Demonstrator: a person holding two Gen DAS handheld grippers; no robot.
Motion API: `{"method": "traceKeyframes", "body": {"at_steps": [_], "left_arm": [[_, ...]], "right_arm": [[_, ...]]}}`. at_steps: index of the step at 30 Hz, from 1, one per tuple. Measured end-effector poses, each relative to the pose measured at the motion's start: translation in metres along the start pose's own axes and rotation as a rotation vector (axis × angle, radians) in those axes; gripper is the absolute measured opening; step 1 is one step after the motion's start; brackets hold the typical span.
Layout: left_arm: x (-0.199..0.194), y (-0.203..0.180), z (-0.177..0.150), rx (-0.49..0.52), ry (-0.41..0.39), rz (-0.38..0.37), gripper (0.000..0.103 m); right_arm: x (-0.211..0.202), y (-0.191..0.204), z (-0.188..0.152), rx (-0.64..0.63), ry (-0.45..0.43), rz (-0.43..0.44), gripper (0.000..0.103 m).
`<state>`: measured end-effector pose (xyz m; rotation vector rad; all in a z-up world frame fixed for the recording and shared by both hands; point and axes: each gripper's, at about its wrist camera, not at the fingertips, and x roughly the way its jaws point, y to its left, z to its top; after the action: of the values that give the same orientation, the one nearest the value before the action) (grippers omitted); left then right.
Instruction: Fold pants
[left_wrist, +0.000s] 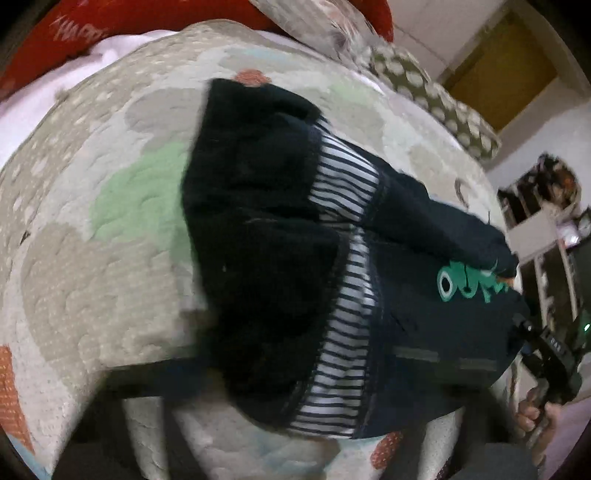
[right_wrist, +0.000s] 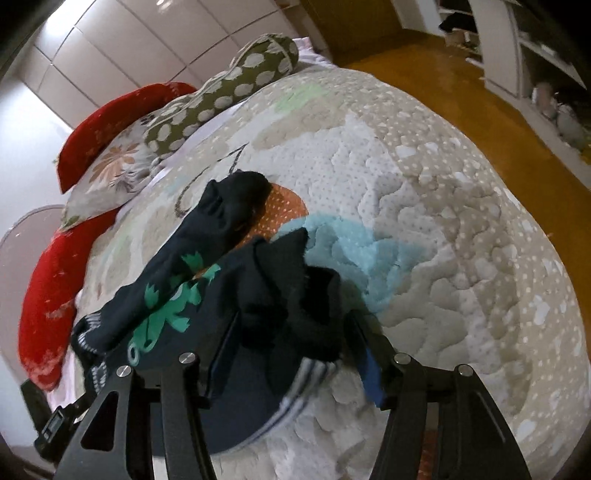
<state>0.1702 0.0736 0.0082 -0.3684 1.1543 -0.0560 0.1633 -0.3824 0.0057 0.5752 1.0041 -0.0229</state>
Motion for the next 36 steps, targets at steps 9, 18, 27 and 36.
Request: {"method": "traceKeyframes", "body": {"at_steps": [9,18,27,36], "left_arm": [[-0.056,0.017,-0.026,-0.013,0.001,-0.061,0.014],[-0.086,0.038,-0.071,0.000,-0.003,-0.031,0.018],[-0.112,0.058,-0.109,-0.032,-0.133,0.043,0.039],[-0.136,0.069,-0.122,-0.054,-0.213,0.043,0.049]], "right_arm": [[-0.023,0.016,-0.021,-0.074,0.064,0.083,0.011],[-0.072,0.004,-0.076,-0.075,0.100,0.187,0.011],[-0.087,-0.029,-0.083,-0.002,0.067,0.122,0.037],[-0.036,0.023,0.024,-0.008,0.033,0.046,0.051]]}}
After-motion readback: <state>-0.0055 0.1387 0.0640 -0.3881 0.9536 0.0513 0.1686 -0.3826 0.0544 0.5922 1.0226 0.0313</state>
